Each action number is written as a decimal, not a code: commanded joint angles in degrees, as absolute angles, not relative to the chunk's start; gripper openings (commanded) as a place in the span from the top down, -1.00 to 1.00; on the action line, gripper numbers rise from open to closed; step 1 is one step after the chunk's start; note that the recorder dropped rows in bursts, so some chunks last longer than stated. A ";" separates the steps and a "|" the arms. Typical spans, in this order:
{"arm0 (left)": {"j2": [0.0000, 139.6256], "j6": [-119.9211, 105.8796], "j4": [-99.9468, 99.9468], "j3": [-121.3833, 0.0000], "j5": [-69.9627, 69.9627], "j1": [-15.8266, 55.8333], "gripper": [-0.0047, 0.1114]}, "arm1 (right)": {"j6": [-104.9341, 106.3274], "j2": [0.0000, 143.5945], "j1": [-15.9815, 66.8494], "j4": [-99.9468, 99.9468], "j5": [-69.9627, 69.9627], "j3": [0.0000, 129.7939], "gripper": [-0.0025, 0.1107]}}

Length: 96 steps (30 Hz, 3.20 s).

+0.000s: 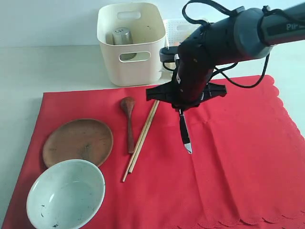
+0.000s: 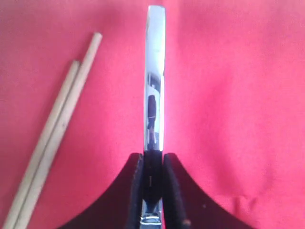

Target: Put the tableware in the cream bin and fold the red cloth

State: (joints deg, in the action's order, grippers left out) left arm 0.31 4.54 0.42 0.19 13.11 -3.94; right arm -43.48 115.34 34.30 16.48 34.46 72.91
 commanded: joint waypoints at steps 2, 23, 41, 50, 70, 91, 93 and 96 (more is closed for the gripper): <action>0.00 4.52 0.77 0.00 12.42 -3.96 0.89 | -43.53 111.76 34.02 16.65 33.57 72.86 0.96; 0.00 4.52 0.77 0.00 12.42 -3.96 0.89 | -43.38 104.80 34.02 24.68 2.40 77.73 0.96; 0.00 4.52 0.77 0.00 12.42 -3.96 0.89 | -37.87 121.00 30.96 24.02 1.71 103.46 0.96; 0.00 4.52 0.77 0.00 12.42 -3.96 0.89 | -39.06 124.15 30.85 24.02 2.01 105.08 0.37; 0.00 4.52 0.77 0.00 12.42 -3.96 0.89 | -37.52 117.34 30.85 20.26 23.80 105.08 -0.30; 0.00 4.52 0.77 0.00 12.42 -3.96 0.89 | -2.94 109.92 31.34 -1.30 49.76 104.93 0.96; 0.00 4.52 0.77 0.00 12.42 -3.96 0.89 | -1.01 109.92 31.34 -3.70 50.33 104.93 0.96; 0.00 4.52 0.77 0.00 12.42 -3.96 0.89 | 0.81 109.92 31.34 -5.64 51.31 104.93 0.96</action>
State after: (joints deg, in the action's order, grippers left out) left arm 0.31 4.54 0.42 0.19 13.11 -3.94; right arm -1.53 110.43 31.23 -3.94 50.59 104.80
